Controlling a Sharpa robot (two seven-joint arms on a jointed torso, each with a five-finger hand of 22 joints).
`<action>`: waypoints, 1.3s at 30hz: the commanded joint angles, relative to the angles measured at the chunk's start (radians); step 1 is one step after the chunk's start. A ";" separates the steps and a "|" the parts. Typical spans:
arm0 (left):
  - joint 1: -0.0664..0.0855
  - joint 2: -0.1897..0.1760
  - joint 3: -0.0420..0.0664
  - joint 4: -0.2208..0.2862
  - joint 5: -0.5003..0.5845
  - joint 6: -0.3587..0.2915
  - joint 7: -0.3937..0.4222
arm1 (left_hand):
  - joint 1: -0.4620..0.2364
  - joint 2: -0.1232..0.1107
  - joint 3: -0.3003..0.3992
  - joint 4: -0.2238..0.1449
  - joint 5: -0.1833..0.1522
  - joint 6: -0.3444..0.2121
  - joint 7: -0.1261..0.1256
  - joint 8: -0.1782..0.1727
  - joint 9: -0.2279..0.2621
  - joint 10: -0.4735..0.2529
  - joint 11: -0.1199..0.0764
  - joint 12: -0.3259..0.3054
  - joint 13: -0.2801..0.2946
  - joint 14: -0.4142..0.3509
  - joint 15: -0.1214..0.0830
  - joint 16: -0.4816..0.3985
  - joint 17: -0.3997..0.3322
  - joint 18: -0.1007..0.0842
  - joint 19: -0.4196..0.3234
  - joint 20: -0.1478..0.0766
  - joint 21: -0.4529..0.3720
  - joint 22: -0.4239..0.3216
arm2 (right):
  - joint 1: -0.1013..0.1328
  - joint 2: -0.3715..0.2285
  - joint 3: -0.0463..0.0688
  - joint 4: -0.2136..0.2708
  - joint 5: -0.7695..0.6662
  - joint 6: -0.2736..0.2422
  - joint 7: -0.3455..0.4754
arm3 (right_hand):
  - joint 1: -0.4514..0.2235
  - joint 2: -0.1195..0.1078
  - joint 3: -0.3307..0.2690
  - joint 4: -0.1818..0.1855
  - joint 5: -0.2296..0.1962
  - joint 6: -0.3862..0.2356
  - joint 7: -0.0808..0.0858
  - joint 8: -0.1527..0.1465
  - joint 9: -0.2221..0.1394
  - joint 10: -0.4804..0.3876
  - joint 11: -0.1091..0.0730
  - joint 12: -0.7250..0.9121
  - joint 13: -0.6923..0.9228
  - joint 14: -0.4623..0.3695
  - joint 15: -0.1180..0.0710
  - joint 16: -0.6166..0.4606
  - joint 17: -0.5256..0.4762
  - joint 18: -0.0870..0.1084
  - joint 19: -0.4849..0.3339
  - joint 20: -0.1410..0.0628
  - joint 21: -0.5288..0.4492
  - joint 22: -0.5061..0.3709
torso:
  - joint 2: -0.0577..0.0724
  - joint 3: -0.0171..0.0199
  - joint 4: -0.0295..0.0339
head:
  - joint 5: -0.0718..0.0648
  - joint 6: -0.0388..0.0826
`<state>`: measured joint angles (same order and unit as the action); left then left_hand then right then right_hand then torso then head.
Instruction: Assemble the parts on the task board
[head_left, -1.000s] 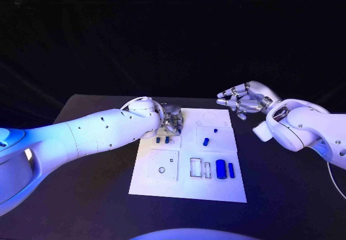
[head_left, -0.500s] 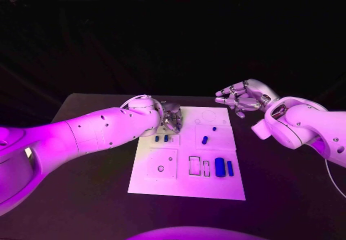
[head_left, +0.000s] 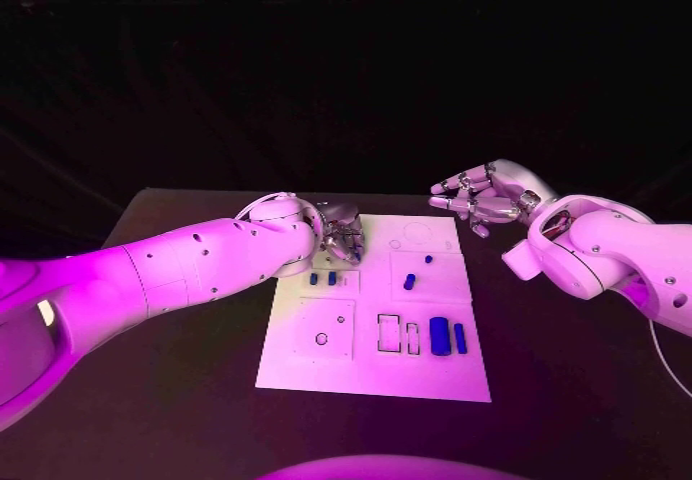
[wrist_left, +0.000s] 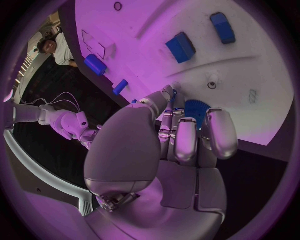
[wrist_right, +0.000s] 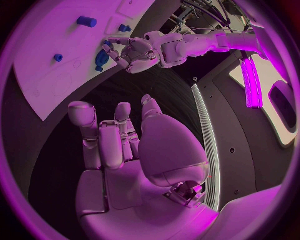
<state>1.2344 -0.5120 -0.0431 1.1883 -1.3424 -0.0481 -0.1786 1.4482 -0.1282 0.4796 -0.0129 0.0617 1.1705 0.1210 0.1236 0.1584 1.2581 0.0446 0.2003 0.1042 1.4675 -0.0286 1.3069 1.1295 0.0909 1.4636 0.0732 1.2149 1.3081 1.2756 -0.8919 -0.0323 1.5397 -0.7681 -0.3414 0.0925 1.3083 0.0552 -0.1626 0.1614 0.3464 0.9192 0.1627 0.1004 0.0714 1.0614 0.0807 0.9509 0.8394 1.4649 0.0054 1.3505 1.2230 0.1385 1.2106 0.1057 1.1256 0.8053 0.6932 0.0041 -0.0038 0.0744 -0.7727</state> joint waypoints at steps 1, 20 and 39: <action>0.001 -0.012 0.006 0.016 0.048 -0.072 0.036 | -0.004 -0.014 0.008 0.000 0.004 0.004 0.001 -0.001 -0.002 0.004 0.002 -0.008 0.001 0.021 -0.006 0.002 -0.003 -0.015 0.000 -0.006 0.003 0.036 | -0.001 0.001 0.000 0.001 -0.010 0.011 0.003 | 0.002 0.012 -0.002 0.005 -0.002 0.004 0.001 0.005 0.001 0.000 -0.003 0.005 0.000 0.004 -0.005 -0.005 -0.001 0.006 -0.002 -0.001 -0.006 0.000 | 0.000 0.0014 0.0004 | 0.003 0.002; 0.008 -0.151 0.025 0.119 0.081 -0.013 0.002 | -0.023 -0.020 0.022 -0.002 0.004 0.001 0.003 -0.011 -0.006 0.001 0.005 -0.024 0.001 0.019 -0.003 0.000 -0.010 -0.014 -0.002 -0.003 -0.001 0.036 | -0.001 0.003 0.000 -0.005 -0.010 0.014 0.002 | 0.004 0.011 -0.003 0.004 -0.002 0.004 0.001 0.005 0.001 -0.001 -0.003 0.004 -0.001 0.004 -0.005 -0.006 -0.002 0.007 -0.003 -0.001 -0.007 -0.001 | -0.003 0.0033 0.0101 | 0.007 0.004; -0.003 -0.176 0.021 0.114 0.039 0.009 -0.006 | -0.030 -0.023 0.025 -0.001 0.003 0.002 0.003 -0.013 -0.008 0.003 0.005 -0.028 0.002 0.019 -0.002 0.000 -0.012 -0.013 -0.003 -0.002 -0.003 0.035 | -0.002 0.004 0.000 -0.006 -0.010 0.027 0.004 | 0.006 0.010 -0.004 0.003 -0.002 0.005 0.001 0.005 0.001 -0.001 -0.004 0.004 -0.002 0.004 -0.005 -0.006 -0.002 0.007 -0.003 -0.001 -0.008 -0.001 | -0.001 0.0023 0.0066 | 0.015 -0.002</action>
<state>1.2327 -0.6914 -0.0218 1.3030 -1.2918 -0.0629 -0.1837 1.4270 -0.1494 0.5000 -0.0141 0.0614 1.1700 0.1211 0.1155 0.1492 1.2583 0.0443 0.1772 0.1063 1.4675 -0.0285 1.3069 1.1183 0.0923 1.4634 0.0734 1.2148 1.3077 1.2747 -0.8892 -0.0323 1.5330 -0.7693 -0.3309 0.0922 1.3123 0.0592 -0.1626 0.1614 0.3465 0.9192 0.1627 0.1003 0.0714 1.0624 0.0818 0.9508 0.8380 1.4649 0.0054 1.3505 1.2219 0.1384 1.2106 0.1057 1.1218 0.8053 0.6914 0.0063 0.0027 0.0900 -0.7732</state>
